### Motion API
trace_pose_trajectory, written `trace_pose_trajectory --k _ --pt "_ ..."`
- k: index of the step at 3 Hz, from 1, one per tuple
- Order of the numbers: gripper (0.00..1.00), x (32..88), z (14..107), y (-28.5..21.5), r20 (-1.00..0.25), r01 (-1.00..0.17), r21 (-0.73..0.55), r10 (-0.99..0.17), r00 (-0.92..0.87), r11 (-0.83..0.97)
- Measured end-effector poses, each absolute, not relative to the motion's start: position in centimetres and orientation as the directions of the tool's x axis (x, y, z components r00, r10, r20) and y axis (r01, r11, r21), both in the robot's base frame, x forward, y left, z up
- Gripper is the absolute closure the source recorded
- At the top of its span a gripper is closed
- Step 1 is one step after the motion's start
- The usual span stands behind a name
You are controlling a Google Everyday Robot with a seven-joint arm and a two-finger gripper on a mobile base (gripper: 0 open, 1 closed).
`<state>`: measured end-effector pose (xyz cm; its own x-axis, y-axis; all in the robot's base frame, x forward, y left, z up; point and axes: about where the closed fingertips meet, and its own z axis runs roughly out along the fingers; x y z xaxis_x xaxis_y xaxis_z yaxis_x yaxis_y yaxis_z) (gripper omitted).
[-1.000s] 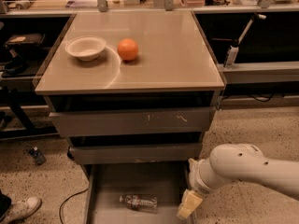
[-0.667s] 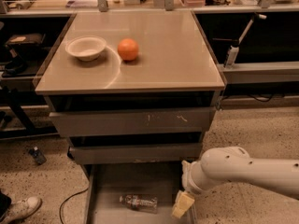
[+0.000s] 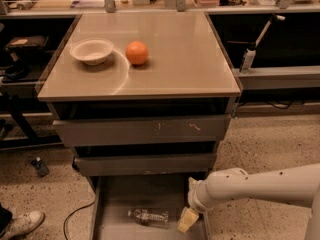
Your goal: Pick water bottle from bottom drawer and place on counter
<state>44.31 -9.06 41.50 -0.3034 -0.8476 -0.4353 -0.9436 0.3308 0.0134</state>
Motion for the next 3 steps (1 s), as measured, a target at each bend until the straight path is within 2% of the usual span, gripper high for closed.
trace_pose_trajectory --k 2,3 --pt "0.00 44.5 38.9 -7.7 -0.466 -0.941 0.036 -0.827 -0.314 0.337" --pt "0.00 46.0 35.3 -5.0 -0.514 -0.944 0.051 -0.802 -0.305 0.326"
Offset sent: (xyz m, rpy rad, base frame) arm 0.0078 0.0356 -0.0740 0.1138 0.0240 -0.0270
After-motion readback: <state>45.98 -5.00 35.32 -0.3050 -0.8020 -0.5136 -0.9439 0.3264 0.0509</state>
